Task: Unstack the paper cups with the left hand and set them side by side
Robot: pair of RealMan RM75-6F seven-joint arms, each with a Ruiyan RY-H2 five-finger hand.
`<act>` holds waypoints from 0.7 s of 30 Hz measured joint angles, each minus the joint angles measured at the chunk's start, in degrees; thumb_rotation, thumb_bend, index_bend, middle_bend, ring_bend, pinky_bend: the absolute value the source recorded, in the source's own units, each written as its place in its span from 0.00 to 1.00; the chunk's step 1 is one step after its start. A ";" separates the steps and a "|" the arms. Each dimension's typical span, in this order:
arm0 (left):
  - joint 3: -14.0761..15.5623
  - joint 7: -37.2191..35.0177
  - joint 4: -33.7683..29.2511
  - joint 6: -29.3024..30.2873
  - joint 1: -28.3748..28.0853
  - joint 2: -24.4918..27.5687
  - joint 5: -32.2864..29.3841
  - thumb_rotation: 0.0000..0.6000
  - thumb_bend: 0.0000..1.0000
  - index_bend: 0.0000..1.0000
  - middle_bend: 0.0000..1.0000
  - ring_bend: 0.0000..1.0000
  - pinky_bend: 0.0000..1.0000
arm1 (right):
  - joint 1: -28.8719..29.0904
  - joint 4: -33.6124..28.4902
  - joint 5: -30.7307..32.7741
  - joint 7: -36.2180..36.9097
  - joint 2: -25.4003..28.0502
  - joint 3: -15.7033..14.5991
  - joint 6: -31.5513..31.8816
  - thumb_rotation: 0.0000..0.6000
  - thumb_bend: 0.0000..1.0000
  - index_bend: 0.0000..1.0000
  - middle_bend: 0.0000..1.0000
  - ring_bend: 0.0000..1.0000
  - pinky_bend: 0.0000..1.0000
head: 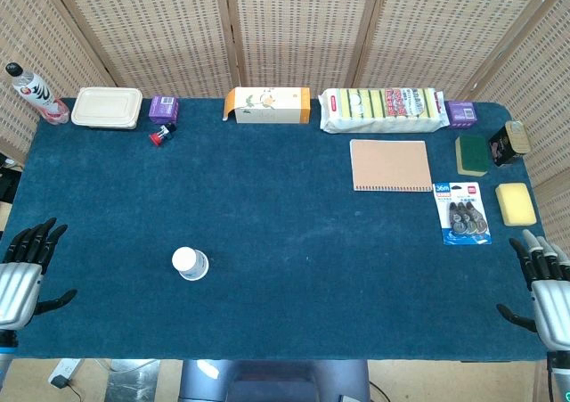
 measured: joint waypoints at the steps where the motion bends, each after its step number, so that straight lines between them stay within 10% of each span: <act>1: 0.02 -0.05 -0.02 -0.05 -0.01 0.04 0.02 1.00 0.10 0.00 0.00 0.00 0.05 | 0.01 0.03 -0.02 0.13 0.03 -0.03 -0.07 1.00 0.00 0.00 0.00 0.00 0.00; 21: -1.64 6.11 -5.00 -10.23 -7.45 -1.51 0.56 1.00 0.10 0.00 0.00 0.00 0.00 | 0.09 -0.92 1.26 5.04 1.96 0.42 -1.11 1.00 0.00 0.00 0.00 0.00 0.00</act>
